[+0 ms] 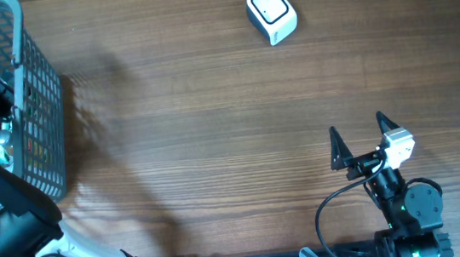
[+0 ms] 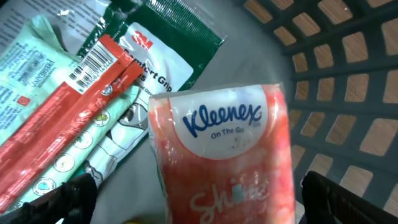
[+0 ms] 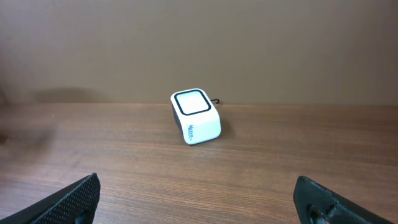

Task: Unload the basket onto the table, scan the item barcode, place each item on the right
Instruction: 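Reach the left gripper into the basket and grasp the Kleenex pack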

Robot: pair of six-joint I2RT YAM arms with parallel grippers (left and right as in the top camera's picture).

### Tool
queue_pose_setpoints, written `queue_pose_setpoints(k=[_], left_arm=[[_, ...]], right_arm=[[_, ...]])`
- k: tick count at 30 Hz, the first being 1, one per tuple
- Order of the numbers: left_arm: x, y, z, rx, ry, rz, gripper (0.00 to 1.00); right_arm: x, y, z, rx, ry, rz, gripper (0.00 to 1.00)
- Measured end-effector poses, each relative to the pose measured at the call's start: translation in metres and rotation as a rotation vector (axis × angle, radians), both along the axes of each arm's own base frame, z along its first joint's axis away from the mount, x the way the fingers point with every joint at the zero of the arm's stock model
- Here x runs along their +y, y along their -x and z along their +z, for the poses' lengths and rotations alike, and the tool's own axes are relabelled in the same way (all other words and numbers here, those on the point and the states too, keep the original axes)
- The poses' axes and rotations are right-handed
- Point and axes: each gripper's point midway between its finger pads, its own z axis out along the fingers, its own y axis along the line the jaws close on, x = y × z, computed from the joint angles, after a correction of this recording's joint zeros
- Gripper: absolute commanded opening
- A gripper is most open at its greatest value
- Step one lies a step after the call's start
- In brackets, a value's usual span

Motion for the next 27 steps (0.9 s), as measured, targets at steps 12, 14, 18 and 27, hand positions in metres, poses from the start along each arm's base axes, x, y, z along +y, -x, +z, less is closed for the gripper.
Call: queue_pose_setpoints(k=[12,14,18,27], left_arm=[[-0.008,0.005,-0.034,0.073,0.070,-0.022,0.75],[-0.009,0.006,-0.035,0.077,0.073,-0.022,0.74],[-0.010,0.008,-0.036,0.086,0.080,-0.022,0.71],[-0.010,0.010,-0.038,0.098,0.075,-0.018,0.67]], right_arm=[[0.000,0.000,0.000,0.000,0.000,0.000,1.00],[0.000,0.000,0.000,0.000,0.000,0.000,1.00],[0.000,0.000,0.000,0.000,0.000,0.000,1.00],[0.000,0.000,0.000,0.000,0.000,0.000,1.00]])
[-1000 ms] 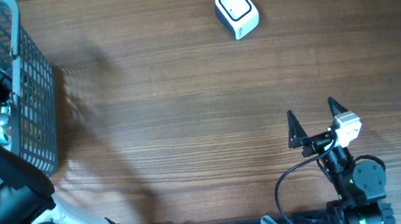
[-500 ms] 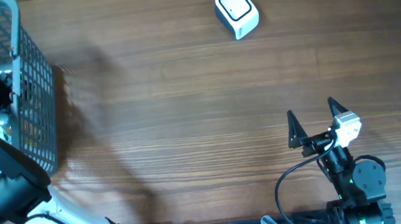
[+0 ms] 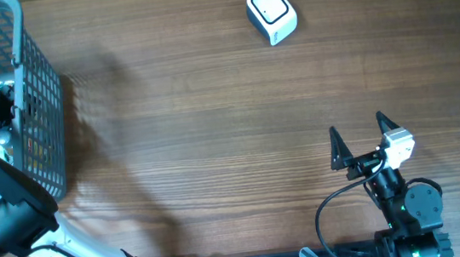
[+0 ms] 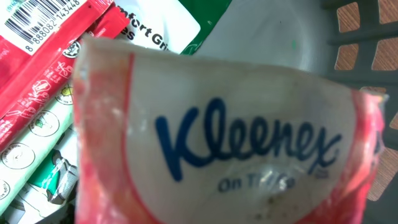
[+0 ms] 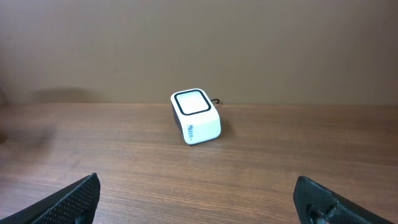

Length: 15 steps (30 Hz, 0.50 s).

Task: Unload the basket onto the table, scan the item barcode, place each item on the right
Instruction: 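Reach the left gripper into the basket and grasp the Kleenex pack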

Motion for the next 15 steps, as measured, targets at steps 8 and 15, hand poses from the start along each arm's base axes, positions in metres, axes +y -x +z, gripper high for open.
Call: queue_pose_setpoints(k=[8,15], left_arm=[[0.0023,-0.0011,0.0018,-0.006,-0.014,0.000,0.41],[0.0060,-0.0039,0.0082,-0.021,-0.034,0.002,0.37]], right_arm=[[0.0000,0.0000,0.0000,0.000,0.000,0.000,1.00],[0.0000,0.0000,0.0000,0.000,0.000,0.000,1.00]])
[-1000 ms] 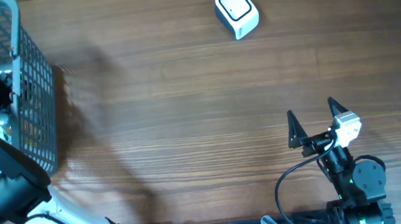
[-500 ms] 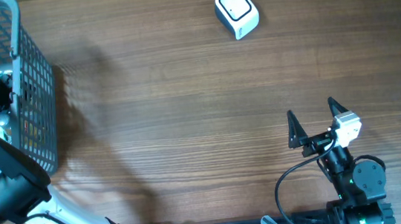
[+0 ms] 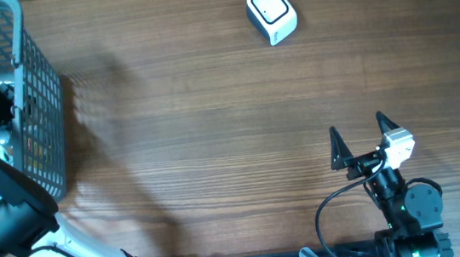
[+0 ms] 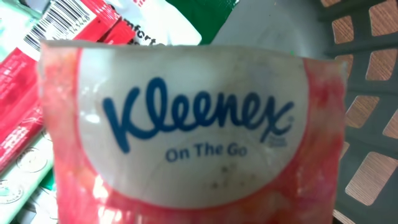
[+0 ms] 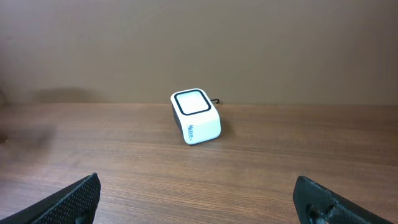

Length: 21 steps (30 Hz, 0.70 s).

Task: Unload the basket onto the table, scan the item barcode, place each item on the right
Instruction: 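Reach the left gripper into the basket and grasp the Kleenex pack, then carry the Kleenex pack out and set it upright on the table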

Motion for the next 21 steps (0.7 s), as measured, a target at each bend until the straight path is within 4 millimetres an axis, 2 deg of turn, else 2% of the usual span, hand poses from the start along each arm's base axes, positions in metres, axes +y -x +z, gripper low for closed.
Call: queue_pose_setpoints(k=[2,4,6,9,11,13,15,16,18,21], left_arm=[[0.005,-0.004,0.012,-0.022,-0.026,0.003,0.37],[0.012,-0.012,0.043,-0.082,-0.076,0.007,0.37],[0.017,-0.017,0.088,-0.169,-0.144,0.010,0.37],[0.019,-0.019,0.172,-0.341,-0.259,0.027,0.36],[0.011,-0.008,0.238,-0.481,-0.331,0.056,0.36],[-0.003,0.008,0.284,-0.582,-0.359,0.068,0.35],[-0.020,0.019,0.311,-0.644,-0.358,0.076,0.34],[-0.030,0.022,0.318,-0.659,-0.352,0.071,0.34],[-0.059,0.021,0.323,-0.670,-0.317,0.027,0.34],[-0.108,0.015,0.317,-0.643,-0.263,-0.068,0.33]], right_arm=[[0.000,0.000,0.000,0.000,0.000,0.000,1.00],[0.000,0.000,0.000,0.000,0.000,0.000,1.00],[0.000,0.000,0.000,0.000,0.000,0.000,1.00],[0.000,0.000,0.000,0.000,0.000,0.000,1.00],[0.000,0.000,0.000,0.000,0.000,0.000,1.00],[0.000,0.000,0.000,0.000,0.000,0.000,1.00],[0.000,0.000,0.000,0.000,0.000,0.000,1.00],[0.000,0.000,0.000,0.000,0.000,0.000,1.00],[0.000,0.000,0.000,0.001,0.000,0.000,1.00],[0.000,0.000,0.000,0.000,0.000,0.000,1.00]])
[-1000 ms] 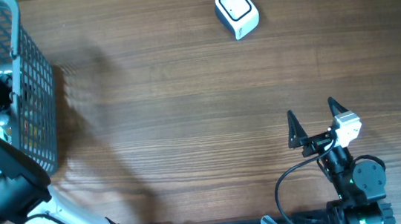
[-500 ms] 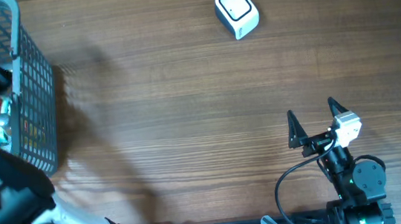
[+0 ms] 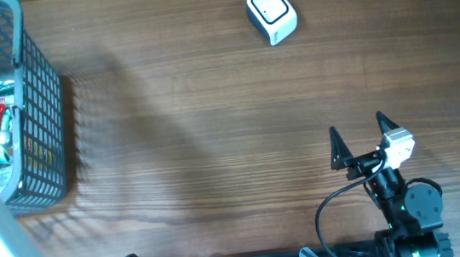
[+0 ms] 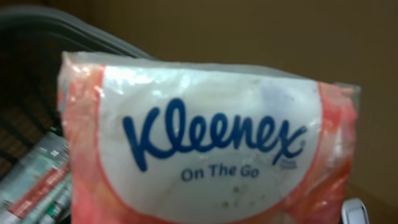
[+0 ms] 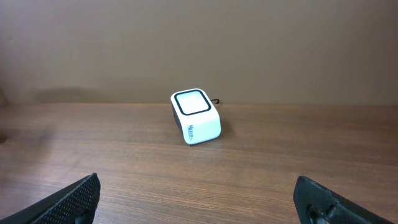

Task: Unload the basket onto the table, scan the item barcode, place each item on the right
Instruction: 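Carry the Kleenex pack out and set it upright on the table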

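Observation:
A pink and white Kleenex pack [image 4: 211, 149] fills the left wrist view and hangs above the grey basket's rim [image 4: 62, 28]. It hides the fingers that hold it. In the overhead view my left gripper is a blurred dark shape high over the basket's [image 3: 39, 106] far end. The white scanner [image 3: 271, 13] with its dark window sits at the far middle of the table and shows in the right wrist view as well [image 5: 196, 116]. My right gripper [image 3: 356, 125] rests open near the front right, nothing between its fingers [image 5: 81, 194].
Several packets lie in the basket, red and green ones [image 4: 37, 180] among them. The basket stands at the table's left edge. Bare wood stretches between it and the scanner.
The left gripper has risen out of the basket with the Kleenex pack; the basket rim and wall now show behind the pack. The right arm has not moved.
The open left gripper was above the Kleenex pack lying in the basket among other packets. Then it was down on the pack, which filled its view. Now the pack is held above the basket. The right gripper stayed open and still.

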Robot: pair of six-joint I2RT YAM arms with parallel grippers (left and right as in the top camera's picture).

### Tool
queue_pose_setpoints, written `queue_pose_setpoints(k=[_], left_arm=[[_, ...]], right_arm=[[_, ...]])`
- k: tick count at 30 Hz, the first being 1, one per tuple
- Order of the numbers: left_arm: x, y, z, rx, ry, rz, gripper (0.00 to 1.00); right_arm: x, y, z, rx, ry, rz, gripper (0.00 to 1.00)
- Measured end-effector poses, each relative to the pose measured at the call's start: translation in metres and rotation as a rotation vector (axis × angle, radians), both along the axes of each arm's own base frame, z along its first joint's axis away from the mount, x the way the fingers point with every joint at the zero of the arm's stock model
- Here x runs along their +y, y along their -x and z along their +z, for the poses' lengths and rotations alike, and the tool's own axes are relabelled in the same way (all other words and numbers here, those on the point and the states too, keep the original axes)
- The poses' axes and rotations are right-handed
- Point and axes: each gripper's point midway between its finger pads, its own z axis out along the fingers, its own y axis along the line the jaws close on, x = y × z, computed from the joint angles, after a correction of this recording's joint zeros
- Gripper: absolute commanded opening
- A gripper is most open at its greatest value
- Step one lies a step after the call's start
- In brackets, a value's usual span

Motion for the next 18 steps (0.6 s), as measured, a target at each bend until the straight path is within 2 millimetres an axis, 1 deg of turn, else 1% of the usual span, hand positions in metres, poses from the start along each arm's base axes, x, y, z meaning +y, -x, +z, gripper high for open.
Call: queue_pose_setpoints(k=[3,5,6,7,8,10,12,13,15,16,18], left_arm=[[-0.057,-0.003,-0.009,0.056,0.001,-0.117,0.30],[-0.103,0.003,-0.023,0.131,-0.004,-0.207,0.31],[-0.122,0.007,-0.029,0.166,-0.005,-0.244,0.31],[-0.136,0.011,-0.035,0.196,-0.004,-0.273,0.31],[-0.156,0.017,-0.044,0.240,0.003,-0.295,0.31],[-0.185,0.026,-0.058,0.310,0.019,-0.329,0.31],[-0.216,0.025,-0.072,0.352,0.032,-0.373,0.31],[-0.235,0.024,-0.085,0.382,0.039,-0.399,0.31],[-0.263,0.023,-0.111,0.435,0.044,-0.433,0.32],[-0.280,0.023,-0.129,0.467,0.044,-0.452,0.32],[-0.308,0.026,-0.162,0.516,0.040,-0.483,0.32]], right_arm=[[0.000,0.000,0.000,0.000,0.000,0.000,1.00],[0.000,0.000,0.000,0.000,0.000,0.000,1.00],[0.000,0.000,0.000,0.000,0.000,0.000,1.00],[0.000,0.000,0.000,0.000,0.000,0.000,1.00],[0.000,0.000,0.000,0.000,0.000,0.000,1.00],[0.000,0.000,0.000,0.000,0.000,0.000,1.00],[0.000,0.000,0.000,0.000,0.000,0.000,1.00],[0.000,0.000,0.000,0.000,0.000,0.000,1.00],[0.000,0.000,0.000,0.000,0.000,0.000,1.00],[0.000,0.000,0.000,0.000,0.000,0.000,1.00],[0.000,0.000,0.000,0.000,0.000,0.000,1.00]])
